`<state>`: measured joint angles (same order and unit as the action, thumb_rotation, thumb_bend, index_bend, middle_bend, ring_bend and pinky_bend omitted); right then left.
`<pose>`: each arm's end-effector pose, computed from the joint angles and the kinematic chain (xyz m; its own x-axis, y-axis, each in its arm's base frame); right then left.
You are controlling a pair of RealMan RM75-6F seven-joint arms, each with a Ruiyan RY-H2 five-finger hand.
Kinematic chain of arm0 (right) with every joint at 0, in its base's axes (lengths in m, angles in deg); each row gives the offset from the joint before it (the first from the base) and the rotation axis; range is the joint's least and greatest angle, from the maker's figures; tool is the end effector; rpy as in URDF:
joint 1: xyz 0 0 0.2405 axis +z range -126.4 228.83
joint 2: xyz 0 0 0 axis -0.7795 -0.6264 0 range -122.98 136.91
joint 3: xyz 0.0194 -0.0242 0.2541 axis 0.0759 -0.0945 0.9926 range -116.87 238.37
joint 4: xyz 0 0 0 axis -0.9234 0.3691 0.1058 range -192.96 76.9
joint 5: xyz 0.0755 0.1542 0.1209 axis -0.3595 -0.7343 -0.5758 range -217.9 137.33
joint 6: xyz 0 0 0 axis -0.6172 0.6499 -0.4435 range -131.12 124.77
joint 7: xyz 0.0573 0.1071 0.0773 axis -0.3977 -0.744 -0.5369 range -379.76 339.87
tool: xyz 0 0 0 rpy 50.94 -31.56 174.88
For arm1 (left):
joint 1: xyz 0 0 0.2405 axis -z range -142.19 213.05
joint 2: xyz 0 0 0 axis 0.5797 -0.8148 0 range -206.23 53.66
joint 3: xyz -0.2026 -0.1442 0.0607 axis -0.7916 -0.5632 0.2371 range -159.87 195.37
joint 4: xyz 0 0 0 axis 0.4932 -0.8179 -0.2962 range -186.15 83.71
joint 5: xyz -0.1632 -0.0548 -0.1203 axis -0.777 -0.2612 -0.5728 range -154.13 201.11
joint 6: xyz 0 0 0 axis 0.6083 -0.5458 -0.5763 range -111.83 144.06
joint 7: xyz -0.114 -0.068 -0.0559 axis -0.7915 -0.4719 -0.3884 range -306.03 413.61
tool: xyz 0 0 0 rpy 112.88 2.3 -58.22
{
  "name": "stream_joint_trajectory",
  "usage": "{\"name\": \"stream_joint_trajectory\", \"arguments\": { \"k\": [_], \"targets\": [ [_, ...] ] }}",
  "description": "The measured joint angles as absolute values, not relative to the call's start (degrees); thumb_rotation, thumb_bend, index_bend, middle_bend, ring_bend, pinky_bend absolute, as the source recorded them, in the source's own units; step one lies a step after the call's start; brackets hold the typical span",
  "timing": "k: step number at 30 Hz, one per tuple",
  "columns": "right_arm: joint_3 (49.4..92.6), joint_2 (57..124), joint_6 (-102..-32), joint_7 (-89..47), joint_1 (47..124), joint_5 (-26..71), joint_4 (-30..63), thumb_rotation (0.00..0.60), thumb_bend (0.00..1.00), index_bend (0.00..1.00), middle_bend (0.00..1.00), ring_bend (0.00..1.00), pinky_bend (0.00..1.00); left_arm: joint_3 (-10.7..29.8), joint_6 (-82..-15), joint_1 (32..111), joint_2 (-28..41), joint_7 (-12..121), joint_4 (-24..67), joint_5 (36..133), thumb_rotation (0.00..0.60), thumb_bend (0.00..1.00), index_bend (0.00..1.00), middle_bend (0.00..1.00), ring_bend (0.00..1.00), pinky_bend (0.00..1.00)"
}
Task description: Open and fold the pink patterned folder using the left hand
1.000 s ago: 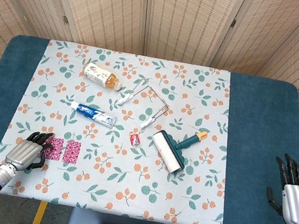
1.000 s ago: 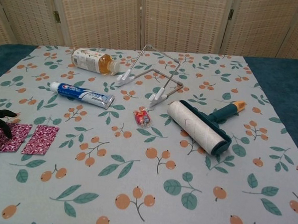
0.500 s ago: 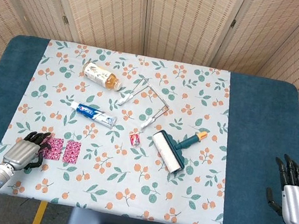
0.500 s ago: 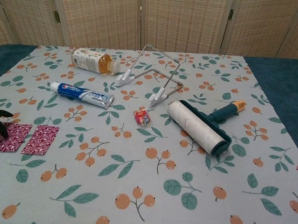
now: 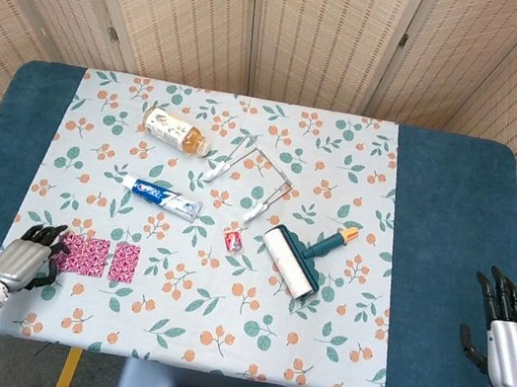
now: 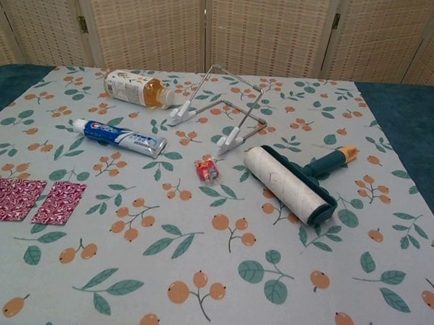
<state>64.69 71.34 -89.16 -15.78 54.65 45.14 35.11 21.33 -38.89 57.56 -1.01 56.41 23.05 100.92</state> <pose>-0.3111 -0.1769 0.1615 0.4430 0.0198 0.8963 -0.8965 0.0220 0.4426 -0.3519 0.2487 0.0599 0.5446 0.4462 0.7101 0.8278 -0.1503 -0.5404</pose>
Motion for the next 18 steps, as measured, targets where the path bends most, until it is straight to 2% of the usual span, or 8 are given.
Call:
{"name": "stream_joint_trajectory", "arguments": {
  "k": [13, 18],
  "targets": [
    [64.6, 71.5, -89.5, -15.9, 54.5, 45.5, 35.0, 0.600, 0.46, 0.00, 0.00, 0.00, 0.00, 21.2, -40.9, 56.8, -2.1, 54.9, 23.9, 103.0, 0.275, 0.85, 0.28, 0.00, 0.00, 0.00],
    [64.5, 71.5, -89.6, -16.1, 54.3, 45.5, 34.9, 0.600, 0.46, 0.00, 0.00, 0.00, 0.00, 21.5, -39.2, 57.5, -1.6, 56.1, 24.3, 103.2, 0.278, 0.85, 0.28, 0.00, 0.00, 0.00]
  ]
}}
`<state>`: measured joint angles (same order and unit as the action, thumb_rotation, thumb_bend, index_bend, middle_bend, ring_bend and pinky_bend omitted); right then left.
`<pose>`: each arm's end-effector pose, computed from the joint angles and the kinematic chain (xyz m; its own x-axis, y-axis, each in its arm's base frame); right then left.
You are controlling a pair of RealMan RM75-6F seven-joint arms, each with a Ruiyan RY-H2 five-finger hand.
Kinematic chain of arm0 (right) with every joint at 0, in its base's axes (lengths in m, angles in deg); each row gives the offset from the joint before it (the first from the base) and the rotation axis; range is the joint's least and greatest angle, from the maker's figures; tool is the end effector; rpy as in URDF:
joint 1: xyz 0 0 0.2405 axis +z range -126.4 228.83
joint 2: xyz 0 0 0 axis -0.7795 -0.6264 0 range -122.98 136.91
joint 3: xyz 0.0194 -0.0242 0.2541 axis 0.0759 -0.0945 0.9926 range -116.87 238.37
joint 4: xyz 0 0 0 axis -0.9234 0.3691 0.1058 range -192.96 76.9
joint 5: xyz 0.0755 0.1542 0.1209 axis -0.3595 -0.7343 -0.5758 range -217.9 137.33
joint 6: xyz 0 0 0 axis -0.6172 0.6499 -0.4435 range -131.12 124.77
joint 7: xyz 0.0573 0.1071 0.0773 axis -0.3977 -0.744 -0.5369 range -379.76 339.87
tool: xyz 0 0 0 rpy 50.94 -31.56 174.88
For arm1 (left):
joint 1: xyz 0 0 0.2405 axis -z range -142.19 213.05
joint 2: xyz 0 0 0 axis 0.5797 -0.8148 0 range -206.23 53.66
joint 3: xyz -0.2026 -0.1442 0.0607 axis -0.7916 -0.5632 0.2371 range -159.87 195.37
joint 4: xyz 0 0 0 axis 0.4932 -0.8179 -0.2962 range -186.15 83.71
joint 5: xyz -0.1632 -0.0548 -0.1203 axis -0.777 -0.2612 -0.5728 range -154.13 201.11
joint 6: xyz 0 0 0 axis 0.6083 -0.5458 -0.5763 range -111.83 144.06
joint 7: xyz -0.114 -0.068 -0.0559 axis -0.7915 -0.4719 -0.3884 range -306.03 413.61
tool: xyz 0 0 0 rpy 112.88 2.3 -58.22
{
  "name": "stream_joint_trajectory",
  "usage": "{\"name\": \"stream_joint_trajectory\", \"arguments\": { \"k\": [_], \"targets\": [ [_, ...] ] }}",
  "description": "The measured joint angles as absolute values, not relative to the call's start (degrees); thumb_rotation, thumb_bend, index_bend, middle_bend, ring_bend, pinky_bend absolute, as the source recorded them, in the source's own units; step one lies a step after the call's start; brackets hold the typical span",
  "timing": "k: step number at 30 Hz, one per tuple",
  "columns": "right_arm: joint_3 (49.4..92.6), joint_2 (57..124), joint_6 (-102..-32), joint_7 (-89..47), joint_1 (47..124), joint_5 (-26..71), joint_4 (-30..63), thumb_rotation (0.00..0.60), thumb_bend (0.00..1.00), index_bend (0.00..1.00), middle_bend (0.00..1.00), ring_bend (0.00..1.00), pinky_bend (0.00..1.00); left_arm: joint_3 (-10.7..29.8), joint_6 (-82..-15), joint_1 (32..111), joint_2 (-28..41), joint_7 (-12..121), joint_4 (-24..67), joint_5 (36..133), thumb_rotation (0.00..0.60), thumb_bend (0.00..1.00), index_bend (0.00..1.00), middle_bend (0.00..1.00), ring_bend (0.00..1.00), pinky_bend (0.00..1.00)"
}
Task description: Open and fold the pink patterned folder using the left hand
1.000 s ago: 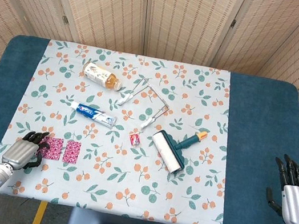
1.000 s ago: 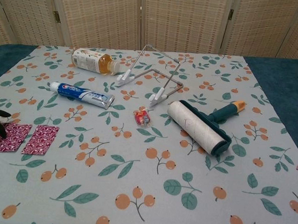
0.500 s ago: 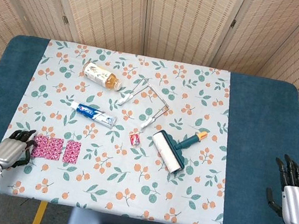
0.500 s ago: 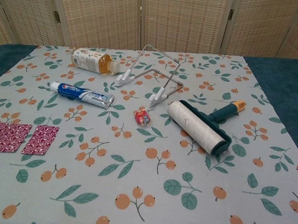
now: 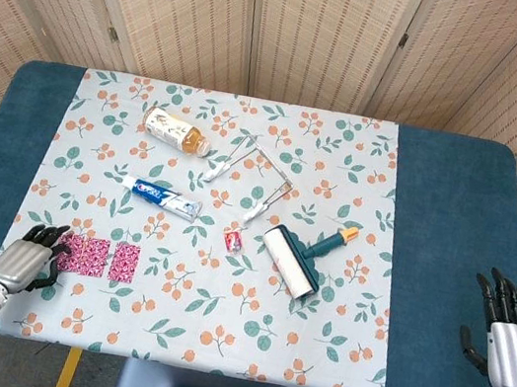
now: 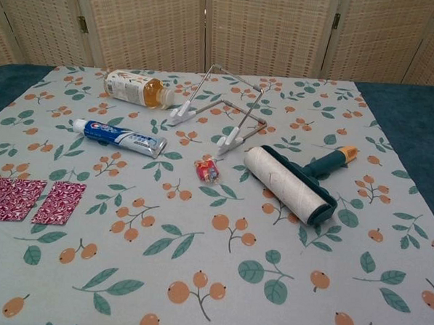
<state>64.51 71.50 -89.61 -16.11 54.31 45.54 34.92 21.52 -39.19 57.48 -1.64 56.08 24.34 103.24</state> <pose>-0.3114 -0.1745 0.1612 0.4391 0.0225 0.8982 -0.8984 0.0210 0.4386 -0.3451 0.2456 0.0586 0.5514 0.4443 0.7061 0.8280 -0.1878 -0.5284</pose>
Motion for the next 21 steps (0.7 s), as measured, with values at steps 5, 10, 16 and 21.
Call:
{"name": "stream_joint_trajectory", "arguments": {
  "k": [5, 10, 16, 21],
  "targets": [
    [64.4, 71.6, -89.7, -16.3, 54.1, 45.4, 34.8, 0.600, 0.46, 0.00, 0.00, 0.00, 0.00, 21.6, -38.2, 57.5, -1.5, 57.0, 24.2, 102.1, 0.276, 0.85, 0.28, 0.00, 0.00, 0.00],
    [64.4, 71.7, -89.8, -16.3, 54.0, 45.5, 34.7, 0.600, 0.46, 0.00, 0.00, 0.00, 0.00, 21.4, -38.5, 56.9, -1.8, 57.5, 23.8, 101.0, 0.276, 0.85, 0.29, 0.00, 0.00, 0.00],
    [64.4, 71.8, -89.9, -16.4, 54.0, 45.6, 34.6, 0.600, 0.46, 0.00, 0.00, 0.00, 0.00, 21.3, -39.1, 56.4, -2.7, 58.2, 24.0, 100.8, 0.277, 0.85, 0.29, 0.00, 0.00, 0.00],
    [64.4, 71.9, -90.0, -16.4, 53.9, 45.7, 34.6, 0.600, 0.46, 0.00, 0.00, 0.00, 0.00, 21.0, -39.7, 56.3, -3.0, 58.2, 24.7, 100.9, 0.276, 0.85, 0.29, 0.00, 0.00, 0.00]
  ]
}}
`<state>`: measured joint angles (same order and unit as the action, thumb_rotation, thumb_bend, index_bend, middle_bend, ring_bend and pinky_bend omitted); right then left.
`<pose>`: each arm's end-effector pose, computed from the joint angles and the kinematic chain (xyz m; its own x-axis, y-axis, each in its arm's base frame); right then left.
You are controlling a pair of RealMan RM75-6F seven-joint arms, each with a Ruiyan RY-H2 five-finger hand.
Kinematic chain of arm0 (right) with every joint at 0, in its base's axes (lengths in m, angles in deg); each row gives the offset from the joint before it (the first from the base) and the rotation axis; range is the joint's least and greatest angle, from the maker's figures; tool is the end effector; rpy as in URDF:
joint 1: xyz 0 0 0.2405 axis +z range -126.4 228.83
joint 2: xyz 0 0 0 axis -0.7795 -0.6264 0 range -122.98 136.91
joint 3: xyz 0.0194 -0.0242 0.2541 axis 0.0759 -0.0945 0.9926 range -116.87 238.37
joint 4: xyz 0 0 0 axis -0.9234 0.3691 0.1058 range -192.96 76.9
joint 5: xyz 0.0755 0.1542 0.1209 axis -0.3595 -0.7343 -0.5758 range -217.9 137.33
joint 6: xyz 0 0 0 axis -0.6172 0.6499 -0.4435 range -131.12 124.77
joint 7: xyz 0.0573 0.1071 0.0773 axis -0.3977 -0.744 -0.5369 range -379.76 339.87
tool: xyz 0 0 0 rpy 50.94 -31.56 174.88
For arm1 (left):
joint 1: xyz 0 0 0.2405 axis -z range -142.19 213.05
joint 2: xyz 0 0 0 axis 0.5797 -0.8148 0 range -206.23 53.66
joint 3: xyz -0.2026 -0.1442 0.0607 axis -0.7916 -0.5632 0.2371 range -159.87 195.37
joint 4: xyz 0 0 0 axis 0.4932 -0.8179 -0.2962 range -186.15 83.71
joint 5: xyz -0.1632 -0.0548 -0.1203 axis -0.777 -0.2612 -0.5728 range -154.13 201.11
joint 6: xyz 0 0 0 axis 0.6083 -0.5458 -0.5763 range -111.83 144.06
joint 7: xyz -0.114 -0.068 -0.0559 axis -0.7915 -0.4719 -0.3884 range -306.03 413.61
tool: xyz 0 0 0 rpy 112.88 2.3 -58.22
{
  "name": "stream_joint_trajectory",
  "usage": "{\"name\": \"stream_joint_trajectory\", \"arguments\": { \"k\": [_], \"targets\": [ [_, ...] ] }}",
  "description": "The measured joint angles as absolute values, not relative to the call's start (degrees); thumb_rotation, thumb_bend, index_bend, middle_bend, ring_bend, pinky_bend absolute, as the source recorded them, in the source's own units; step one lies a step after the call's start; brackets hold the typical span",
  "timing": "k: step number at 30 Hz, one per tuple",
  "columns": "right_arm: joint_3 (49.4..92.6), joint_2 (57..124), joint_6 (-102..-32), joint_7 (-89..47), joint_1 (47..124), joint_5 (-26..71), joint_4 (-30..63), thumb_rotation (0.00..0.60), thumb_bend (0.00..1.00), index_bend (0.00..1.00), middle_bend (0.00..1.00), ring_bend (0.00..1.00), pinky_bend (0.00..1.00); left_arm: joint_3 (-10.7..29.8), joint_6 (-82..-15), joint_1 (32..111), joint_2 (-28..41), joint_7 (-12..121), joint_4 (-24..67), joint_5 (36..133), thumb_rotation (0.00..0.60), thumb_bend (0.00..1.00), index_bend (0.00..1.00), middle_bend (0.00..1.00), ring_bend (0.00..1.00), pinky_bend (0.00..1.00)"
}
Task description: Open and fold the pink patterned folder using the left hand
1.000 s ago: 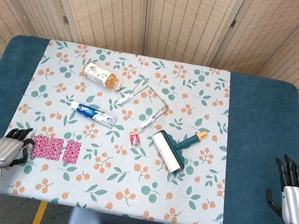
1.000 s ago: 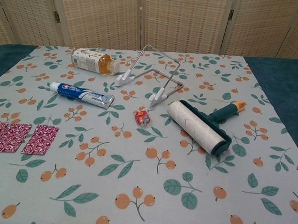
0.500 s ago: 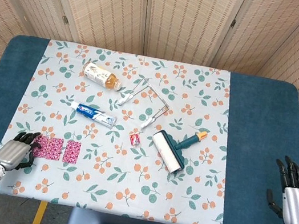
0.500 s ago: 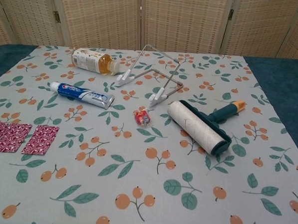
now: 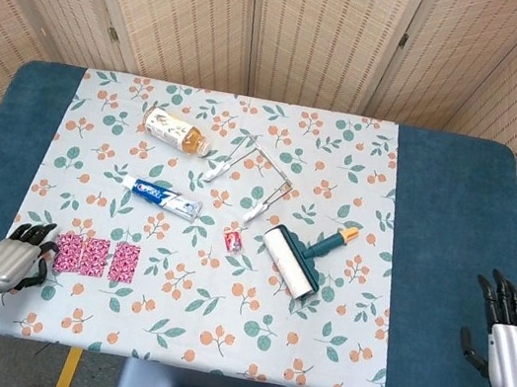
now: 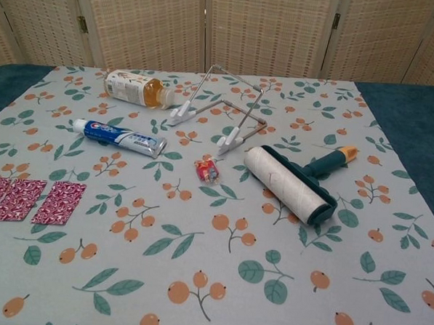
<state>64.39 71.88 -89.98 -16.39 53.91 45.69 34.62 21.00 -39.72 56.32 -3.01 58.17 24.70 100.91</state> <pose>-0.3126 -0.1719 0.1600 0.4339 0.0240 0.9007 -0.9009 0.0253 0.4333 -0.3548 0.2430 0.0717 0.5647 0.4355 0.7011 0.8119 -0.1408 -0.5665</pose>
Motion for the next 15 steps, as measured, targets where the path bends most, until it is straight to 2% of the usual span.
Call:
{"name": "stream_joint_trajectory", "arguments": {
  "k": [15],
  "targets": [
    [64.3, 72.1, -90.0, -17.0, 53.6, 45.5, 34.1, 0.600, 0.46, 0.00, 0.00, 0.00, 0.00, 21.9, -38.1, 57.1, -2.2, 58.2, 26.1, 102.6, 0.277, 0.84, 0.28, 0.00, 0.00, 0.00]
  ]
}}
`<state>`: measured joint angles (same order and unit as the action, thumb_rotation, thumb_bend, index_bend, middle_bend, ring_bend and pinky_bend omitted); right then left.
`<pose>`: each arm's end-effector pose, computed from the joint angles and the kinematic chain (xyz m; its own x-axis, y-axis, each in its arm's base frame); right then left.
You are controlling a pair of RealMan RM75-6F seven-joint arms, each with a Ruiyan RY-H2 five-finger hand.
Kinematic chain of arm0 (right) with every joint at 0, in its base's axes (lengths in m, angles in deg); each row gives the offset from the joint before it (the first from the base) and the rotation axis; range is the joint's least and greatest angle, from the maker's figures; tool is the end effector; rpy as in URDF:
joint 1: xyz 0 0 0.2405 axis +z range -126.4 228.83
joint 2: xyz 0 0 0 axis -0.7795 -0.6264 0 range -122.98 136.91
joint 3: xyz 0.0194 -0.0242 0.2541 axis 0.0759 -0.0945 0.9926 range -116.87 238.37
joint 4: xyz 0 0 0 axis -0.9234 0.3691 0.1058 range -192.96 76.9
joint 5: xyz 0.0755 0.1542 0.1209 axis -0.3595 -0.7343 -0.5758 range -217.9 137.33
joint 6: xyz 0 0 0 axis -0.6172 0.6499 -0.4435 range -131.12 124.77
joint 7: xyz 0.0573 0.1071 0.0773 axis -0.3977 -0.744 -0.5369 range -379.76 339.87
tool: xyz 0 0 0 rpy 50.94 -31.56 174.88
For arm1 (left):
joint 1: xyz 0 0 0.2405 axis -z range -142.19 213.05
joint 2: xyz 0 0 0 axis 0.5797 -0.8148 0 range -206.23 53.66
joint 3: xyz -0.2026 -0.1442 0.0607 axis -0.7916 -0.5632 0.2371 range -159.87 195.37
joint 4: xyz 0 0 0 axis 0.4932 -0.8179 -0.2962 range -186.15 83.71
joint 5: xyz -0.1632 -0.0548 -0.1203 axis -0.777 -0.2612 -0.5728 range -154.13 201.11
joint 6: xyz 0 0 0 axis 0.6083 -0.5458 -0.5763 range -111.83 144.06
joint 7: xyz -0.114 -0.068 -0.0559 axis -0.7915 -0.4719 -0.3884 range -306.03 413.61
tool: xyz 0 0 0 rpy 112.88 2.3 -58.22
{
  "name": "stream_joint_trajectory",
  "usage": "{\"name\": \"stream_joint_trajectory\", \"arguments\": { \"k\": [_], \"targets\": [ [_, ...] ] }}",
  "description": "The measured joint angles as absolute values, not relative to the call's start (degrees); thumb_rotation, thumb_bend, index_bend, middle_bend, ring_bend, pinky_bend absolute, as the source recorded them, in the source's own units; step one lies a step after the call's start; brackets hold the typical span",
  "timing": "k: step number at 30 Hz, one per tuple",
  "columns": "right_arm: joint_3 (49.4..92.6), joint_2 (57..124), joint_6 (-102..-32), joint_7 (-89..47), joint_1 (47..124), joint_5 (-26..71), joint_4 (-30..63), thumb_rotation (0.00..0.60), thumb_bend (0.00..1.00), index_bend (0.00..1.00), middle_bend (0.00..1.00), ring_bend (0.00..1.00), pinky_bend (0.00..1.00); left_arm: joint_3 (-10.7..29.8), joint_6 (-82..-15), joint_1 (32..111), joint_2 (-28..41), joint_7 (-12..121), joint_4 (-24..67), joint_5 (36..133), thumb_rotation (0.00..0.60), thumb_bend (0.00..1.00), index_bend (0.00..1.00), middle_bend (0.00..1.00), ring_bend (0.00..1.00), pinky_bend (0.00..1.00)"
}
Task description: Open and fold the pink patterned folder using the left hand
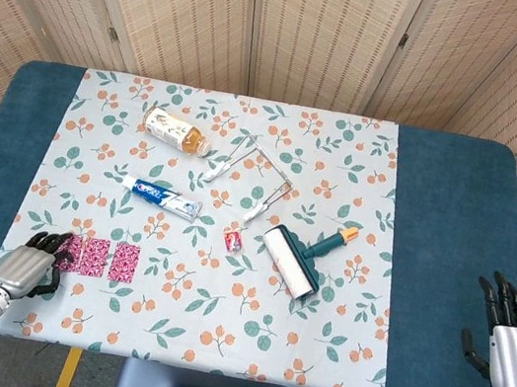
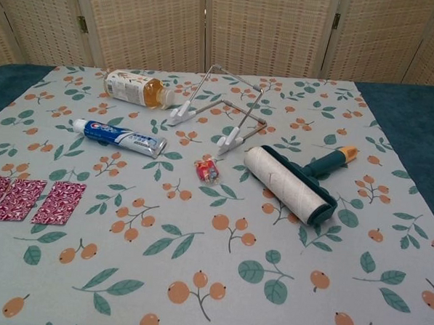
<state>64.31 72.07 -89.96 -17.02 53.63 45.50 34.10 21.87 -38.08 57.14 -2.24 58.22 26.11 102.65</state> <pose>-0.3155 -0.1701 0.1597 0.4291 0.0205 0.9030 -0.9030 0.0334 0.4284 -0.3446 0.2386 0.0559 0.5589 0.4696 0.6834 0.8206 -0.1945 -0.5374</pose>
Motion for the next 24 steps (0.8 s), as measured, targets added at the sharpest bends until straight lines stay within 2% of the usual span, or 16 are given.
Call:
{"name": "stream_joint_trajectory", "arguments": {
  "k": [15, 17, 20, 22, 24],
  "targets": [
    [64.5, 72.1, -90.2, -17.3, 53.5, 45.6, 33.8, 0.599, 0.46, 0.00, 0.00, 0.00, 0.00, 21.0, -39.3, 56.5, -3.7, 58.6, 27.1, 101.3, 0.277, 0.84, 0.27, 0.00, 0.00, 0.00],
    [64.6, 71.9, -90.3, -17.3, 53.5, 45.5, 33.9, 0.600, 0.46, 0.00, 0.00, 0.00, 0.00, 20.7, -39.8, 56.7, -3.8, 57.8, 27.8, 102.3, 0.276, 0.79, 0.25, 0.00, 0.00, 0.00],
    [64.7, 71.6, -90.5, -17.2, 53.5, 45.7, 34.0, 0.600, 0.46, 0.00, 0.00, 0.00, 0.00, 20.3, -40.1, 57.7, -3.9, 57.0, 28.9, 104.1, 0.278, 0.53, 0.21, 0.00, 0.00, 0.00],
    [64.7, 71.3, -90.7, -17.2, 53.5, 45.8, 34.1, 0.600, 0.46, 0.00, 0.00, 0.00, 0.00, 20.0, -40.0, 58.6, -3.8, 57.4, 29.6, 104.8, 0.280, 0.45, 0.20, 0.00, 0.00, 0.00],
    [64.8, 71.0, -90.9, -17.2, 53.4, 45.8, 34.2, 0.600, 0.46, 0.00, 0.00, 0.00, 0.00, 19.6, -39.7, 59.5, -3.6, 58.5, 30.2, 105.0, 0.278, 0.41, 0.19, 0.00, 0.00, 0.00]
  ]
}}
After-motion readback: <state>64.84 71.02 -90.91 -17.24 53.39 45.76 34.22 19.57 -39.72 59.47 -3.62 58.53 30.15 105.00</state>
